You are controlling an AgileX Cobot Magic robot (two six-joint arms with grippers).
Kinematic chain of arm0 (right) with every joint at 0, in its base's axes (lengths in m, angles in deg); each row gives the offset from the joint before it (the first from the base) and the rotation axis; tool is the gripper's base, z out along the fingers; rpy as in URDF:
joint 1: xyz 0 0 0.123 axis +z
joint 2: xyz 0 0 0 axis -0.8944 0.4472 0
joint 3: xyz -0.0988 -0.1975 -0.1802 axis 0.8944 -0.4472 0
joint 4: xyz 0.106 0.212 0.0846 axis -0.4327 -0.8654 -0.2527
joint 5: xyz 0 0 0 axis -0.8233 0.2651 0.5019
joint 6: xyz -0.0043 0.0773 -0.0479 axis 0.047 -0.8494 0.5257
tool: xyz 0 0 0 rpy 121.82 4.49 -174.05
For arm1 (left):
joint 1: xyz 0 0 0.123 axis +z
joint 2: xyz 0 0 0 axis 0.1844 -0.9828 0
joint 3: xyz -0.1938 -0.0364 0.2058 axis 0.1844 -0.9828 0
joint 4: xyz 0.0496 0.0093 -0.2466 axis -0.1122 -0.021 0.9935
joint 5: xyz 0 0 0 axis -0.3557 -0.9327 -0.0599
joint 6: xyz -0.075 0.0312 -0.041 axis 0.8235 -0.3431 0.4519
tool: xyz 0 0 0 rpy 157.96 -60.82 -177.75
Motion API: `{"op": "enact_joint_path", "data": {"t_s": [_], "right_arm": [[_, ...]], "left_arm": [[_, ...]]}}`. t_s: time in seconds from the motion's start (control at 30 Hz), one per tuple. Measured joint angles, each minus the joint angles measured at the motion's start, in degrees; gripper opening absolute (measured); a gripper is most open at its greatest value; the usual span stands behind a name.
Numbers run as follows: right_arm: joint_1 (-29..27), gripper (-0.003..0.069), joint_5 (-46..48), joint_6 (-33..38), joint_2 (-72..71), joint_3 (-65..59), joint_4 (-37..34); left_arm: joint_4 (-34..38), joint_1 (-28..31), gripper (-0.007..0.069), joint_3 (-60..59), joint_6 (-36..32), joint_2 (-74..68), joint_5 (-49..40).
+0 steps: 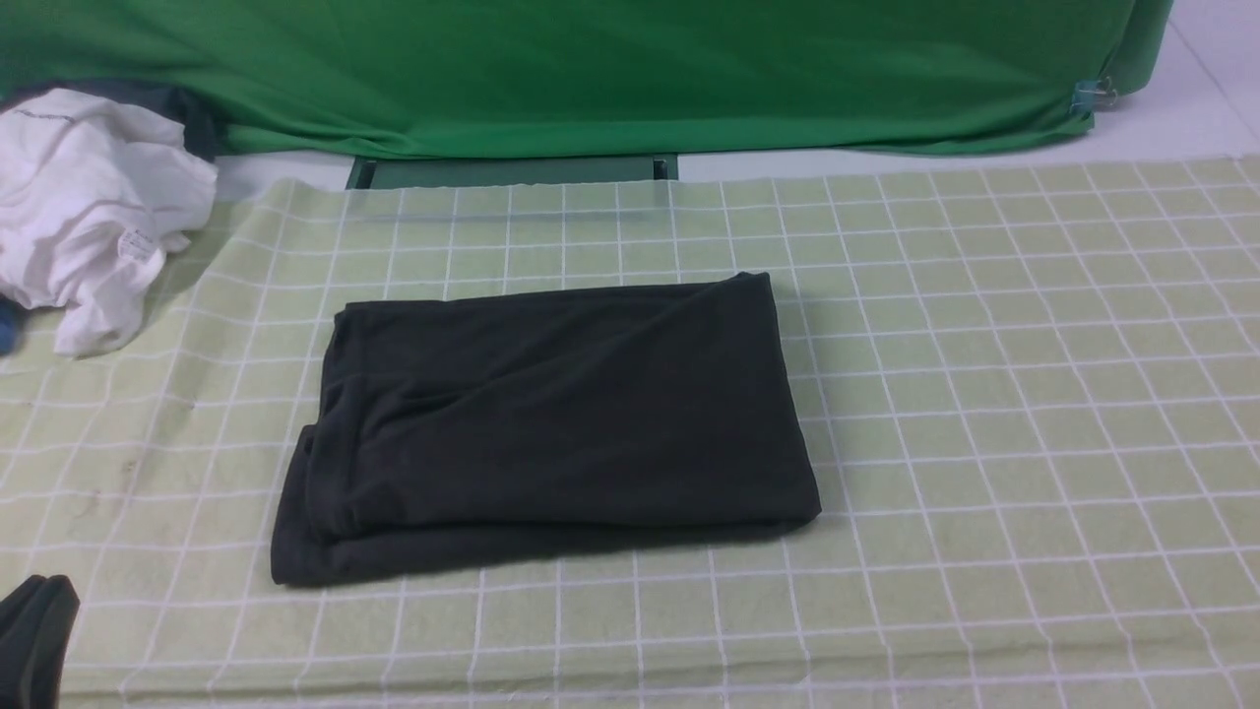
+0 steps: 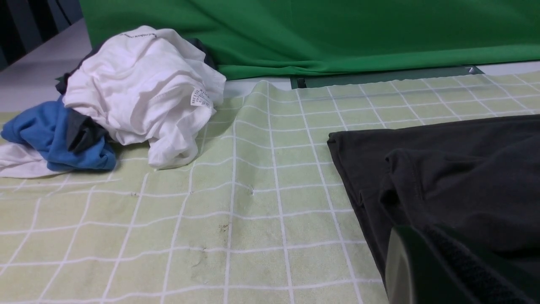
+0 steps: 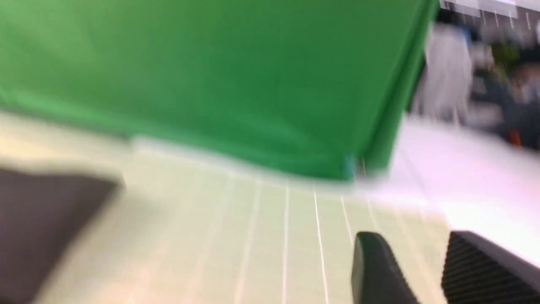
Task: Fold a long-sleeved shirt over a green coffee tablecloth.
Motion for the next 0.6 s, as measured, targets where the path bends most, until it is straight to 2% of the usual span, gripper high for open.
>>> {"op": "enact_joint_path", "data": {"t_s": [0.27,0.6], "right_arm": [[-1.17,0.0244,8.60,0.00,-6.17,-3.58,0.37],[-1.22,0.0242,9.35,0.00,-6.39,-3.72,0.44]], "left_arm": [[0.00,0.00,0.0015,0.00,0.00,0.00,-0.15],[-0.04,0.00,0.0015,0.00,0.10,0.00,-0.23]]}}
